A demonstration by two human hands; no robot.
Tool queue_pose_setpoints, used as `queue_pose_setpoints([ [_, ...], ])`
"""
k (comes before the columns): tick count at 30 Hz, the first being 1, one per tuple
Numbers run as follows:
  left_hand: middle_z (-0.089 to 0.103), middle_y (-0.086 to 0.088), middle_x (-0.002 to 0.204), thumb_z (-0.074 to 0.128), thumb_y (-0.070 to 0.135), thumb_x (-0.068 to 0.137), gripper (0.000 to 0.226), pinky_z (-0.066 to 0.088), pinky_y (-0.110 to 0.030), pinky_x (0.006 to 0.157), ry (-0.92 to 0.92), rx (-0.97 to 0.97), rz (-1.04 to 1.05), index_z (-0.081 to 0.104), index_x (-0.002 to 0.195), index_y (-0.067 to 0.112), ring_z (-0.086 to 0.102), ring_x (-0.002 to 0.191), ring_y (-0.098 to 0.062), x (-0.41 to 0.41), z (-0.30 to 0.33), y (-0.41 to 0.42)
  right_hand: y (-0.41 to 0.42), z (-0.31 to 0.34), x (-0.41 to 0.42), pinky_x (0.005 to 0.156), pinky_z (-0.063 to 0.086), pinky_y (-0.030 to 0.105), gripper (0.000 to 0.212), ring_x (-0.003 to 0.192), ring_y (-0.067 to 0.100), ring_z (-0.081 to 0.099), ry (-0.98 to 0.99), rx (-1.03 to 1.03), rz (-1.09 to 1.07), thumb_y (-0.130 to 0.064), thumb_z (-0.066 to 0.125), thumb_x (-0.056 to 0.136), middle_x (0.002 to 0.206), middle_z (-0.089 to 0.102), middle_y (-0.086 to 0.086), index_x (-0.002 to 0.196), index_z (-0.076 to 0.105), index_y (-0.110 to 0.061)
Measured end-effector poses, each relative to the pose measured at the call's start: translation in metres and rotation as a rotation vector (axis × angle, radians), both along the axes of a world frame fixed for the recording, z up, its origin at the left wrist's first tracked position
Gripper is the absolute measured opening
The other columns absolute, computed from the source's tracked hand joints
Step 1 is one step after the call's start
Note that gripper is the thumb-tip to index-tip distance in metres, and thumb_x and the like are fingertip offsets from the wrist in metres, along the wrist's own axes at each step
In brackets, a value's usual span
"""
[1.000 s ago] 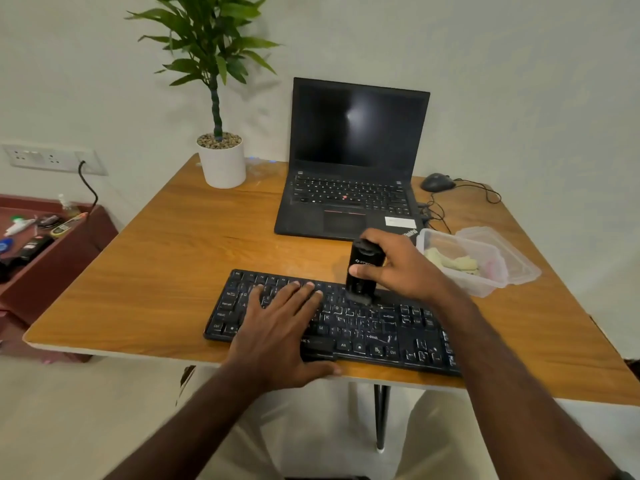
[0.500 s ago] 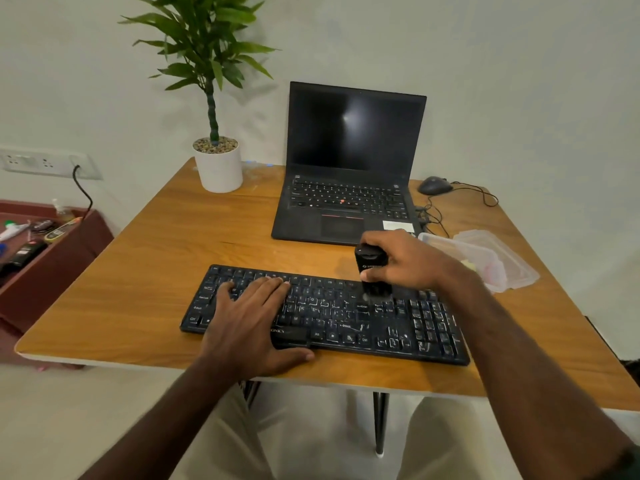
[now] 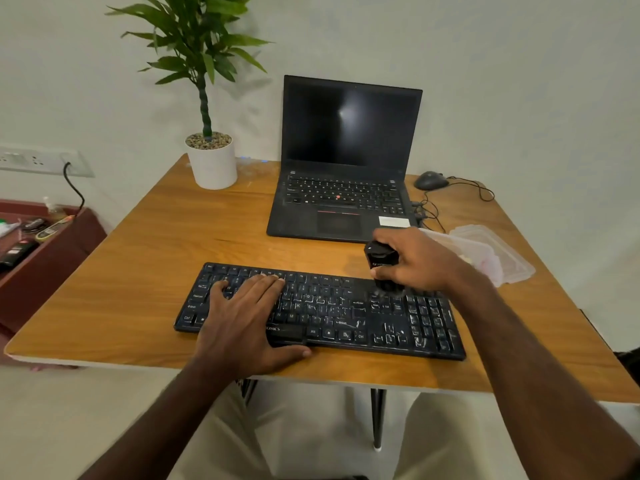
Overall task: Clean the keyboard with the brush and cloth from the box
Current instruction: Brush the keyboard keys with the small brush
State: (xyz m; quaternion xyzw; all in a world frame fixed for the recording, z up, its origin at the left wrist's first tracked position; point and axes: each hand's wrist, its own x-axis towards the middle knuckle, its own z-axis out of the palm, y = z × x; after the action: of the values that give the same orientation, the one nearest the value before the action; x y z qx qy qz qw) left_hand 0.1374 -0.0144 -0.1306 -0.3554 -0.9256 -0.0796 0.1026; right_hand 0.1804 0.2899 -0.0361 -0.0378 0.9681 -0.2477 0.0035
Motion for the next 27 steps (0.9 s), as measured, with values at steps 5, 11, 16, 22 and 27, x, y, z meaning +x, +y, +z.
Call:
queue_pose_setpoints([
  [5,0.057,-0.006,0.141,0.035,0.101,0.064,0.118,0.034,-0.064,0.105,0.003,-0.001,0.006,0.054,0.139,0.012,0.052,0.131,-0.023,0.001,0.002,0.000,-0.026,-0.016,-0.006,0.070,0.053,0.026,0.025,0.083,0.009,0.064,0.173,-0.229,0.028,-0.028,0.077,0.088,0.088,0.065,-0.007,0.101,0.056,-0.023],
  [11,0.057,-0.006,0.142,0.036,0.101,0.064,0.118,0.034,-0.064,0.104,-0.001,-0.001,0.016,0.054,0.139,0.012,0.053,0.132,-0.023,0.001,0.001,0.000,-0.010,-0.015,-0.001,0.078,0.055,0.033,0.026,0.087,0.007,0.064,0.060,-0.106,0.025,-0.026,0.077,0.088,0.092,0.066,-0.009,0.104,0.057,-0.024],
  [16,0.057,-0.007,0.142,0.035,0.101,0.065,0.118,0.035,-0.065,0.104,-0.004,-0.005,0.015,0.054,0.139,0.011,0.053,0.131,-0.024,0.001,0.001,0.000,0.009,-0.005,0.003,0.074,0.054,0.034,0.026,0.084,0.013,0.063,0.170,-0.081,-0.080,-0.026,0.079,0.085,0.089,0.065,-0.005,0.100,0.058,-0.020],
  [22,0.057,-0.006,0.142,0.037,0.101,0.064,0.117,0.034,-0.063,0.104,0.002,-0.001,0.016,0.054,0.139,0.012,0.053,0.132,-0.023,0.000,0.001,0.000,-0.002,-0.025,0.009,0.071,0.049,0.017,0.022,0.083,0.007,0.063,0.133,-0.262,0.029,-0.019,0.077,0.089,0.088,0.065,-0.008,0.102,0.059,-0.020],
  [27,0.057,-0.006,0.142,0.036,0.101,0.064,0.118,0.033,-0.063,0.105,0.000,-0.006,0.022,0.054,0.139,0.012,0.052,0.132,-0.022,0.000,0.001,-0.001,0.039,-0.011,0.024,0.074,0.047,0.026,0.027,0.086,0.003,0.062,-0.012,-0.086,-0.027,-0.020,0.079,0.086,0.095,0.064,-0.005,0.101,0.059,-0.028],
])
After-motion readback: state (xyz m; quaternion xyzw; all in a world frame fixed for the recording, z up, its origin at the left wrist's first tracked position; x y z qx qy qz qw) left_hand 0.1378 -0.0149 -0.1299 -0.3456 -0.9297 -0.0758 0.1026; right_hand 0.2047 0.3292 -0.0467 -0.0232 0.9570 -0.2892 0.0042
